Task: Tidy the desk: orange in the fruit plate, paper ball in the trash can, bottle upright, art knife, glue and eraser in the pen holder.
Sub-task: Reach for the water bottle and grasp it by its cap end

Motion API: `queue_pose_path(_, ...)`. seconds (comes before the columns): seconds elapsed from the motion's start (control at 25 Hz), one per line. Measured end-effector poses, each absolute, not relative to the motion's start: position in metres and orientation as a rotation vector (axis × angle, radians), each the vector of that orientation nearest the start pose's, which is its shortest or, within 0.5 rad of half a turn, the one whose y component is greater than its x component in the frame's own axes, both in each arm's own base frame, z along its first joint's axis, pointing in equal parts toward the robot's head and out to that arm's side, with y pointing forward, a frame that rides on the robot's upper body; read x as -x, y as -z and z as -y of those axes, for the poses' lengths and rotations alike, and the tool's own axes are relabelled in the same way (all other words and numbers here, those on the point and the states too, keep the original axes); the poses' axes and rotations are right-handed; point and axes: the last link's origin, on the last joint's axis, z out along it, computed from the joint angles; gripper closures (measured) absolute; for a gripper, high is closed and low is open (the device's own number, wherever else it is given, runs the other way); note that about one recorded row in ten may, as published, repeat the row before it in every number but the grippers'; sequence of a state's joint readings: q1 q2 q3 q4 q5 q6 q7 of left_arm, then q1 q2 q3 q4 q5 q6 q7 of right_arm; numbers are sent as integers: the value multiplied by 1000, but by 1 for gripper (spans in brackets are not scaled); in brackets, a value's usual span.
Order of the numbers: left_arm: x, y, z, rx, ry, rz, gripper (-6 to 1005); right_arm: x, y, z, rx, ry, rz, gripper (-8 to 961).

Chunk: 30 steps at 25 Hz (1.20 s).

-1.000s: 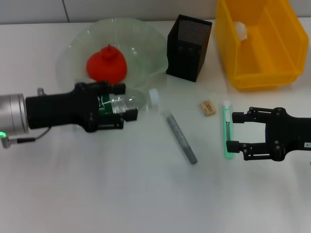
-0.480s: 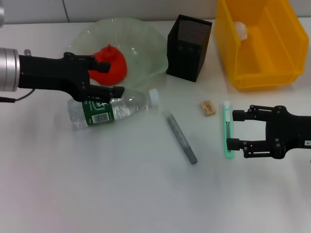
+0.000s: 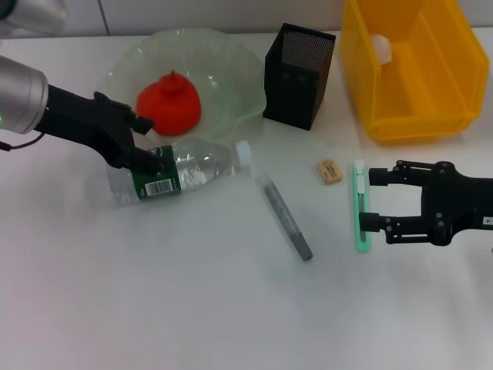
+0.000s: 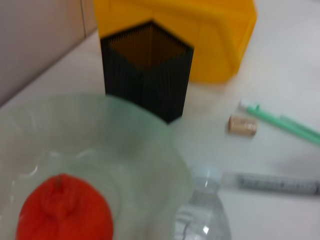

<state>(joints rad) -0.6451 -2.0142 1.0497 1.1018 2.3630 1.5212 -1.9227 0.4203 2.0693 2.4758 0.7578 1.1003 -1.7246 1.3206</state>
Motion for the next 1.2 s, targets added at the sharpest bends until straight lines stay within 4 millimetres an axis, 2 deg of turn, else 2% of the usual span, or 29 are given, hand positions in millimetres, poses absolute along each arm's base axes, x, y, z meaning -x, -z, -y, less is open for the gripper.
queue_pose_path(0.4, 206, -24, -388, 2775, -384, 483, 185, -282, -20, -292, 2792, -687, -548, 147)
queue_pose_path(1.2, 215, -5, -391, 2775, -457, 451, 185, -280, -20, -295, 2793, -692, -570, 148)
